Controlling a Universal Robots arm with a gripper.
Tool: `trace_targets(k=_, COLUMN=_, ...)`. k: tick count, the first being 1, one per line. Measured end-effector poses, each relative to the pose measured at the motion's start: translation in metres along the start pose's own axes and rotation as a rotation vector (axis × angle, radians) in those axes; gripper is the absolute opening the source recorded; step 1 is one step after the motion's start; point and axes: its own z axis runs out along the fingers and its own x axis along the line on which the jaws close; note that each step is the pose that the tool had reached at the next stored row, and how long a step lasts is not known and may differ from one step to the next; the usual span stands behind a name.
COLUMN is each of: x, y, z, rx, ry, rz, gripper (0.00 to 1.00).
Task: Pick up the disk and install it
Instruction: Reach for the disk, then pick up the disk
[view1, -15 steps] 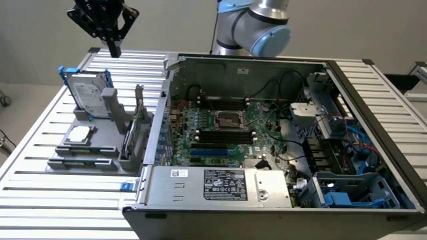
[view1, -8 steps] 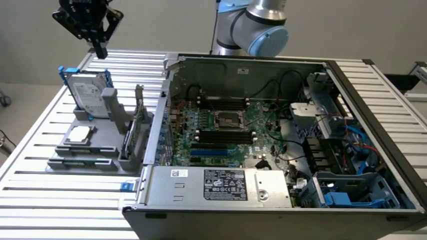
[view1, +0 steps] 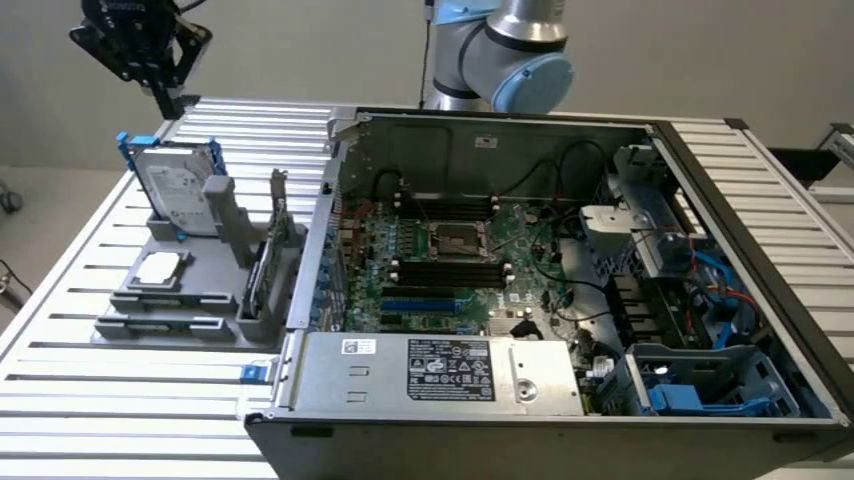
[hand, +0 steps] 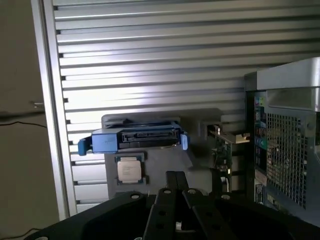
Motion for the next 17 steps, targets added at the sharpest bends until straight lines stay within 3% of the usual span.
trace_targets(k=4, x=0.018, y=0.0012, z=0.0019, rx=0.0004, ry=0.005, rz=0.0, gripper=0.11)
trace_targets(k=10, x=0.045, y=0.007, z=0.0031, rx=0.0004, ry=0.006, rz=0.0, gripper=0.11)
trace_targets(k=17, x=0.046, y=0.0086, z=0.003, rx=0.0005, ry=0.0073, rz=0.0, gripper=0.11)
